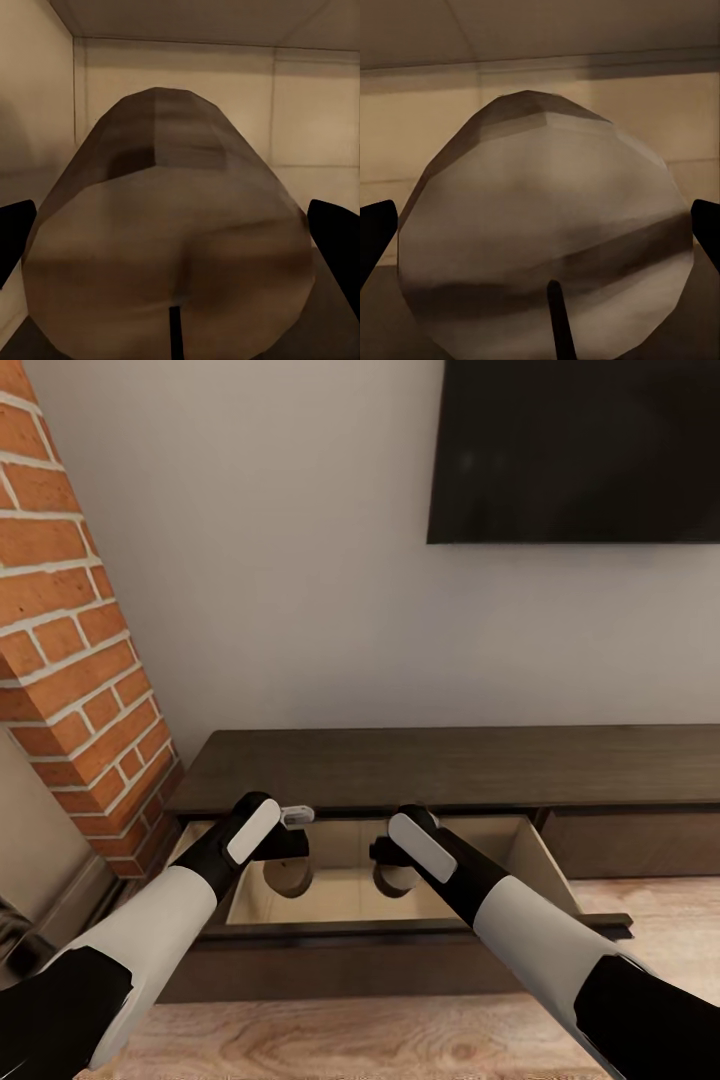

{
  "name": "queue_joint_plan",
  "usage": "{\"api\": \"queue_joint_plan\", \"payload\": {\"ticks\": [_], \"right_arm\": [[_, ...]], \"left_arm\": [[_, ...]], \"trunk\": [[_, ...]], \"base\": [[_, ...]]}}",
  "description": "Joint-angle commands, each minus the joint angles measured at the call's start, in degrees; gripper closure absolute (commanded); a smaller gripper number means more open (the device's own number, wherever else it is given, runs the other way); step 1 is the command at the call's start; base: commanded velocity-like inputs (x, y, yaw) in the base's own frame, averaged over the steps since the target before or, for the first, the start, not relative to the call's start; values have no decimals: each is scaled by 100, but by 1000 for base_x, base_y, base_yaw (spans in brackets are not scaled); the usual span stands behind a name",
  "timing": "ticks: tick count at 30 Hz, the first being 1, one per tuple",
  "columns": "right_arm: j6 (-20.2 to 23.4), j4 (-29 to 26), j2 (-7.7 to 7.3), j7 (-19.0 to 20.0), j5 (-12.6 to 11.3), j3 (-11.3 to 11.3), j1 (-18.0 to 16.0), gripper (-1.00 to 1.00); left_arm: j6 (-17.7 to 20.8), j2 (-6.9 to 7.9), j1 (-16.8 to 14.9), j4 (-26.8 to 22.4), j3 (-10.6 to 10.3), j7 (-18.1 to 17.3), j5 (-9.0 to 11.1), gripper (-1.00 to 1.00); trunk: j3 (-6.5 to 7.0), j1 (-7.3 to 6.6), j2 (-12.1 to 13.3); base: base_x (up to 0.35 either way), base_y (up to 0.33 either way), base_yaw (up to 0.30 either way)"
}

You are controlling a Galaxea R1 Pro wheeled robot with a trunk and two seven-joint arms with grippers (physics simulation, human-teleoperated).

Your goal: Place each of the two pumpkins and all three candles from the living room inside a cabinet in the living room (use any cabinet), then make sure every cabinet is closed, and position the cauldron so it is next to a table in the living room.

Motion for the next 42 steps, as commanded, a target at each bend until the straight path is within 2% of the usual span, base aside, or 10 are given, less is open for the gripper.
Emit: {"api": "queue_joint_plan", "payload": {"ticks": [1, 4, 8, 11, 15, 20, 25, 30, 39, 42], "right_arm": [[-2, -5, -1, -45, -27, 16, -7, 100], [-30, -5, -1, -34, 5, 23, -7, 100], [-162, -5, -1, -12, 22, 26, -7, 100], [-278, -5, -1, -9, 75, 36, -7, 100], [-537, -4, -1, -7, 307, 43, -7, 100], [-628, -5, -1, 0, 423, 60, -6, 100], [-840, 2, -1, 35, 561, 210, -7, 100], [-884, 3, -1, 204, 579, 251, -7, 100], [-888, 4, -1, 229, 579, 255, -7, 100], [-888, 4, -1, 229, 581, 255, -7, 100]], "left_arm": [[-3, 3, -5, -7, -19, 55, 57, 100], [-34, 6, -5, -15, -18, -4, 48, 100], [-211, 48, -5, -18, -25, -504, -26, 100], [-374, 142, -5, -18, -24, -668, -43, 100], [-560, 173, -5, -18, -27, -699, -46, 100], [-610, 178, -5, -18, -27, -703, -46, 100], [-788, 175, -5, -13, -41, -703, -51, 100], [-869, 170, -5, -9, -55, -703, -54, 100], [-984, 169, -5, -9, -86, -703, -55, 100], [-1046, 164, -5, -3, -99, -703, -55, 100]], "trunk": [[-28, 1, -5], [-95, 8, -9], [-183, 19, -14], [-250, 26, -18], [-338, 37, -23], [-449, 50, -30], [-560, 63, -37], [-671, 75, -43], [-870, 99, -55], [-870, 99, -55]], "base": [[0, 0, 0], [0, 0, 0], [0, 0, 0], [0, 0, 0], [0, 0, 0], [0, 0, 0], [0, 0, 0], [0, 0, 0], [0, 0, 0], [0, 0, 0]]}}
